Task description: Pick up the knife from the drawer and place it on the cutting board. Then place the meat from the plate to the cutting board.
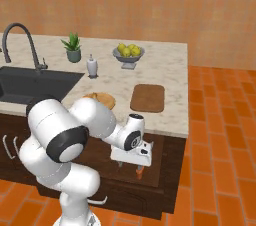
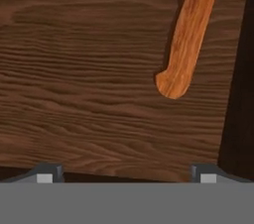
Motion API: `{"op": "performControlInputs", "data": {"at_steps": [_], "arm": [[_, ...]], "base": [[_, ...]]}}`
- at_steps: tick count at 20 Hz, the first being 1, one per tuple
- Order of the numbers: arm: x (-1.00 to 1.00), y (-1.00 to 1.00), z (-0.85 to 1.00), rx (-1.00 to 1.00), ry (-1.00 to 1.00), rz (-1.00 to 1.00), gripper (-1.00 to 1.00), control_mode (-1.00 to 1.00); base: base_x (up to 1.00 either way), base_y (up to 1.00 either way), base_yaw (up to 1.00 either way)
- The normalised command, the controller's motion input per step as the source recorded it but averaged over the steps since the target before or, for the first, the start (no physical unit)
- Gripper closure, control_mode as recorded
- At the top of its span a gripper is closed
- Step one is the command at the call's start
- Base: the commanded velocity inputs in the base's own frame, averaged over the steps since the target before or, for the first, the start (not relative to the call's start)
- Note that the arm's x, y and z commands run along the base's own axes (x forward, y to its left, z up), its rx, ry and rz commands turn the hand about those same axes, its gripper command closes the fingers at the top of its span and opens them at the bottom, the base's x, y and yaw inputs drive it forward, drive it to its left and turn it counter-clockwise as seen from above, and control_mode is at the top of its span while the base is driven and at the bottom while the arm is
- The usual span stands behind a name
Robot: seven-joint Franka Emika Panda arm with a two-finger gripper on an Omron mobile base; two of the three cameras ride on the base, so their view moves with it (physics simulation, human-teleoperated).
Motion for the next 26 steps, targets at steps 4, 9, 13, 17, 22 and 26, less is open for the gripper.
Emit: {"op": "performControlInputs", "data": {"at_steps": [4, 9, 13, 17, 22, 26], "arm": [[0.1, -0.2, -0.22, 0.0, 0.08, -0.05, -1.0, -1.0], [0.26, -0.03, -0.29, 0.0, 0.04, -0.03, -1.0, -1.0], [0.27, -0.01, -0.41, 0.0, -0.01, 0.0, -1.0, -1.0], [0.24, -0.09, -0.52, 0.0, -0.05, 0.0, -1.0, -1.0], [0.29, -0.17, -0.31, 0.0, -0.01, -0.03, -1.0, -1.0], [0.04, -0.22, -0.14, 0.0, 0.0, -0.1, -1.0, -1.0]], "base": [[0.0, 0.0, 0.0], [0.0, 0.0, 0.0], [0.0, 0.0, 0.0], [0.0, 0.0, 0.0], [0.0, 0.0, 0.0], [0.0, 0.0, 0.0]]}}
